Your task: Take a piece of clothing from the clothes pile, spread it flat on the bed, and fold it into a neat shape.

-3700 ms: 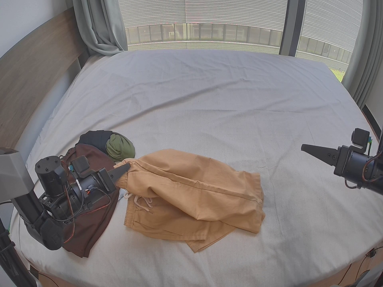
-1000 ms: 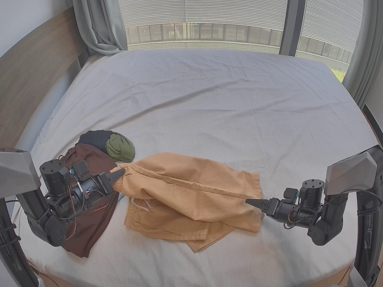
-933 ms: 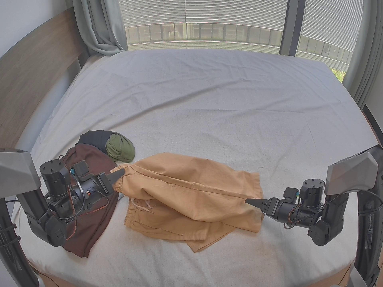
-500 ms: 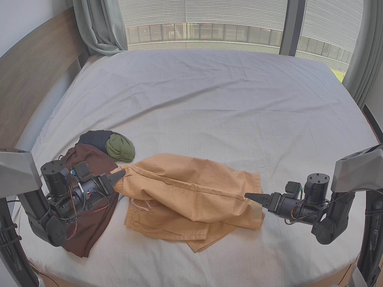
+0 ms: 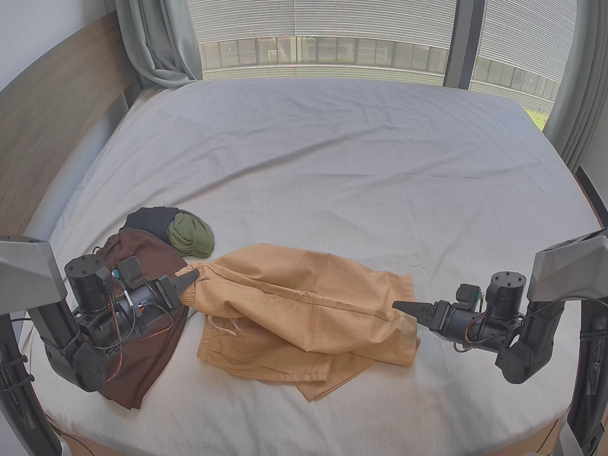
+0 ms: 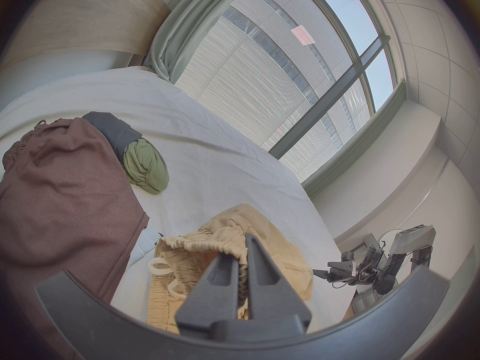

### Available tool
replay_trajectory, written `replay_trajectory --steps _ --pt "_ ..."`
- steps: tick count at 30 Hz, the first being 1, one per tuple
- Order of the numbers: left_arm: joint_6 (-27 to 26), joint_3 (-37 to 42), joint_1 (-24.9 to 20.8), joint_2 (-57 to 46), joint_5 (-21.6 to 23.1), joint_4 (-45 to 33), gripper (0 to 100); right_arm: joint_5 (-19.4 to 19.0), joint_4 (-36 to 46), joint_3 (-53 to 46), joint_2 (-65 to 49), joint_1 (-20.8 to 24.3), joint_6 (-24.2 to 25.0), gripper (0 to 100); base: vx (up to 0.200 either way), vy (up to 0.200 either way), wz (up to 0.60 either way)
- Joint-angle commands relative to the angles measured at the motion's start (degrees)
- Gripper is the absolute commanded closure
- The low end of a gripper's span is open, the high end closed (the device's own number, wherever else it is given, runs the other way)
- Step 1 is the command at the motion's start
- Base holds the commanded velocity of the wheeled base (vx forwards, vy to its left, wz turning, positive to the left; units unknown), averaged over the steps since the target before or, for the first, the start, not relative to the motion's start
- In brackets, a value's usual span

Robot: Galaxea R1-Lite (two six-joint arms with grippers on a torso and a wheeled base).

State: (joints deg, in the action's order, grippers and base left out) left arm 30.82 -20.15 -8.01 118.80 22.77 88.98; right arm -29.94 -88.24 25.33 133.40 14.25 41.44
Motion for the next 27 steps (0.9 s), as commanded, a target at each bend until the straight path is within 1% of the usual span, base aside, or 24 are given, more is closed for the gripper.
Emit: replay_trajectory --steps 1,7,20,26,27 --pt "0.0 0.2 0.0 -0.1 0.0 0.1 100 0.0 0.0 2.3 3.5 0.0 0.0 0 0.000 0.000 0.00" --pt "0.0 0.3 0.0 -0.2 0.0 0.1 100 0.0 0.0 4.6 5.7 0.5 0.0 0 0.000 0.000 0.00" --pt "0.0 0.4 0.0 0.1 0.0 0.1 100 -0.1 0.0 6.0 5.7 1.1 0.1 0 0.000 0.000 0.00" --pt "0.0 0.4 0.0 0.3 0.0 0.1 100 -1.0 0.0 6.2 5.6 1.2 0.5 0 0.000 0.000 0.00" --pt "-0.2 -0.2 0.0 1.9 0.0 0.1 100 -13.6 -0.1 -2.0 -4.3 -2.6 -1.2 100 0.000 0.000 0.00"
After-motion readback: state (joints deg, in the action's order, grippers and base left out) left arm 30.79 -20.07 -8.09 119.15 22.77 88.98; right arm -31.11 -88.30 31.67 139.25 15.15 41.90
